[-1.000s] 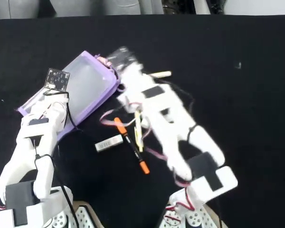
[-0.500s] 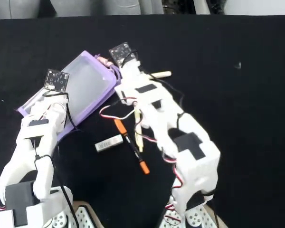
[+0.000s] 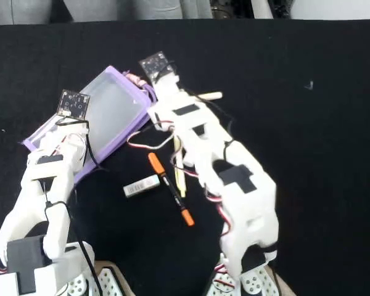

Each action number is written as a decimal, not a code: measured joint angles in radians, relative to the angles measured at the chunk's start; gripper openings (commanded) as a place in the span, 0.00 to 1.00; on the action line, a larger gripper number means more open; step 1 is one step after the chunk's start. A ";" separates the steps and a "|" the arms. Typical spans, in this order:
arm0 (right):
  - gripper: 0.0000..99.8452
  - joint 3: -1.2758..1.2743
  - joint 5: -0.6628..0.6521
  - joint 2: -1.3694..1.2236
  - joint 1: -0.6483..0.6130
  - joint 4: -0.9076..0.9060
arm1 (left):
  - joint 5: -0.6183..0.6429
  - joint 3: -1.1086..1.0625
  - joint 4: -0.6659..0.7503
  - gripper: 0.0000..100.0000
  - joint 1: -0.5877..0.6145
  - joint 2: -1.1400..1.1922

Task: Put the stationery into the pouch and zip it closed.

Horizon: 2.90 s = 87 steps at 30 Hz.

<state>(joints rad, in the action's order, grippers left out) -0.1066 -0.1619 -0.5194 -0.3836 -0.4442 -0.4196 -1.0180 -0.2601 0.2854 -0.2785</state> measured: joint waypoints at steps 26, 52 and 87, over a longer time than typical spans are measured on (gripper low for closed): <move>0.01 0.233 0.002 -0.011 0.028 -0.364 | 0.015 -0.002 -0.002 0.11 0.000 -0.032; 0.01 0.743 -0.084 0.663 -0.092 -0.937 | 0.276 -0.032 -0.750 0.27 -0.153 -1.464; 0.01 1.043 -0.157 0.632 -0.143 -1.017 | 0.133 0.508 -1.195 0.26 -0.531 -1.545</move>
<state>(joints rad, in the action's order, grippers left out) 0.9367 -0.3184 0.1128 -0.5263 -1.4615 -0.2862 -0.5102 -1.4553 -0.2455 -1.8236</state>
